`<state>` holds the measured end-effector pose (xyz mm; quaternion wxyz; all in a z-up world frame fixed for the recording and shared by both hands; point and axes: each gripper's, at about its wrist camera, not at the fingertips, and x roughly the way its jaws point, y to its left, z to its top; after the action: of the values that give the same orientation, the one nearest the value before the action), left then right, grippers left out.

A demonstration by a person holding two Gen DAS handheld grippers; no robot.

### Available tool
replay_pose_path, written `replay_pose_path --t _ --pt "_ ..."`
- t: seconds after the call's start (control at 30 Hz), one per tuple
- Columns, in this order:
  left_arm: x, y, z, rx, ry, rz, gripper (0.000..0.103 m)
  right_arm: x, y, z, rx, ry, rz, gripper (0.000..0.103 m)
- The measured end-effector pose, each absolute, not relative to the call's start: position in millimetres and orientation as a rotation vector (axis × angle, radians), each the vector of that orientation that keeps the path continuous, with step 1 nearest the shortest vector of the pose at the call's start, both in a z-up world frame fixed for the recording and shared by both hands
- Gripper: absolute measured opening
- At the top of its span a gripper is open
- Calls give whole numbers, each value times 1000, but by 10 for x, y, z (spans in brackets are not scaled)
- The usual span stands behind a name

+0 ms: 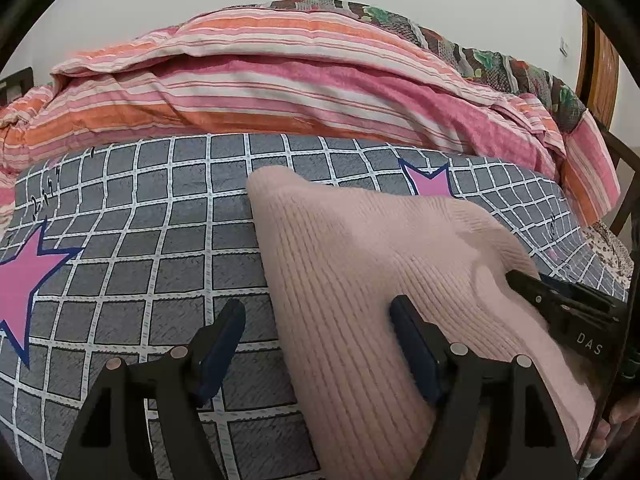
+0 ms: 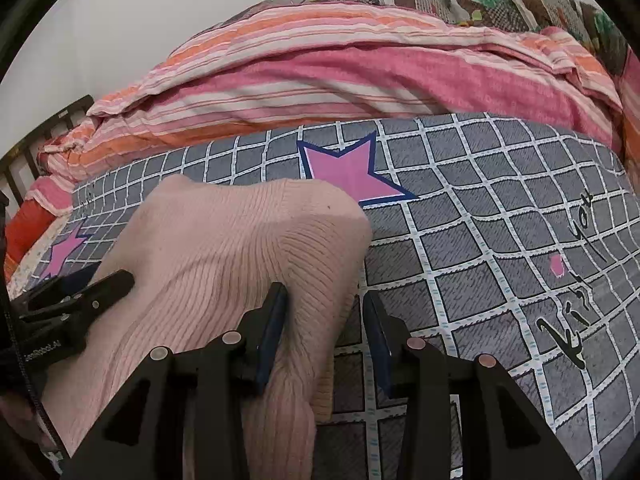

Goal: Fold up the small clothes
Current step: 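Smooth the folded sweater bundle with both grippers on its top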

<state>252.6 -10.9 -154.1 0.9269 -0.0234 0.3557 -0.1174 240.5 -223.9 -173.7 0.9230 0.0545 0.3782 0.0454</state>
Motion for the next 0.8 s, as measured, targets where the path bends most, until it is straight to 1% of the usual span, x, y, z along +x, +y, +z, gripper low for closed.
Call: replay_pose_path --t 0.47,0.8 --pt "2503 -124 -1539 -39 712 -234 75 2373 -2217 -1723 97 753 79 38" --pt "2496 -116 -1526 -47 700 -233 75 2353 -2251 -1718 116 748 70 44"
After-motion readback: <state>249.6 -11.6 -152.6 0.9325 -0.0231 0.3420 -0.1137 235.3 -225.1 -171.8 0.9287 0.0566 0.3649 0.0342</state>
